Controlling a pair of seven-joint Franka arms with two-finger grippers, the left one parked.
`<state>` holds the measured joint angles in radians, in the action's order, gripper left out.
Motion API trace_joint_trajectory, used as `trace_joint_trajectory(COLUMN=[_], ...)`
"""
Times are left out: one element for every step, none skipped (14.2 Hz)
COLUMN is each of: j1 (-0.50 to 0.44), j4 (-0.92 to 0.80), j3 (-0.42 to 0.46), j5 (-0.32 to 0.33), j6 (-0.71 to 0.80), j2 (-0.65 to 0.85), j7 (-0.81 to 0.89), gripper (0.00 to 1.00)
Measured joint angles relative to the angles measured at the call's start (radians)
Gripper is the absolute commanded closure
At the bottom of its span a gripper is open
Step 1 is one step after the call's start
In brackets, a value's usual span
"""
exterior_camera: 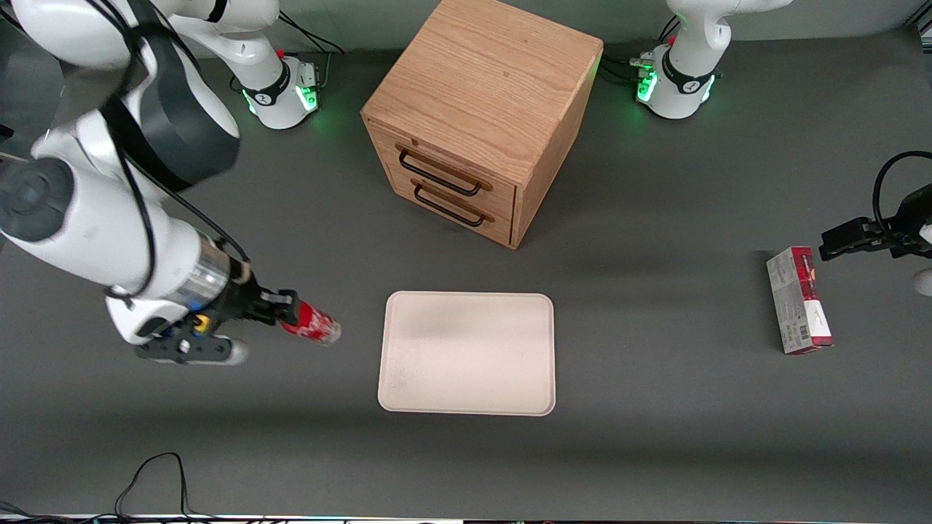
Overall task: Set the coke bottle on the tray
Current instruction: 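Lift the held red bottle and carry it toward the white tray, then lower the red bottle onto the tray's edge and open the right gripper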
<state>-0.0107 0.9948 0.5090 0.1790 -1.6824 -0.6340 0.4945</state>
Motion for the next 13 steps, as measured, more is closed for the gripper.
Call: trace_joint_trajectory(j1=[0.000,0.000,-0.001,0.000,0.000,-0.003,-0.009,-0.017,-0.027,-0.035,-0.042,-0.046,-0.051], j4=[-0.020,-0.032,-0.041,-0.044,-0.044,-0.043,-0.043,-0.041,-0.038,-0.035,-0.030,-0.025,-0.016], j3=[0.024,0.042,0.058,0.072,0.089,0.109,0.121,0.128,0.128,0.128,0.128,0.129,0.129], j5=[0.021,0.038,0.058,0.088,0.131,0.182,0.228,0.266,0.294,0.308,0.315,0.322,0.337], j6=[-0.035,-0.065,-0.087,-0.109,-0.131,-0.150,-0.165,-0.184,-0.214,-0.252,-0.288,-0.308,-0.318], j2=[-0.035,-0.065,-0.090,-0.115,-0.143,-0.177,-0.211,-0.245,-0.277,-0.305,-0.326,-0.341,-0.351], j7=[0.001,0.001,0.001,0.002,0.002,0.003,0.004,0.004,0.004,0.006,0.012,0.015,0.015], gripper=[1.00,1.00,1.00,1.00,1.00,1.00,1.00,1.00,1.00,1.00,1.00,1.00,1.00])
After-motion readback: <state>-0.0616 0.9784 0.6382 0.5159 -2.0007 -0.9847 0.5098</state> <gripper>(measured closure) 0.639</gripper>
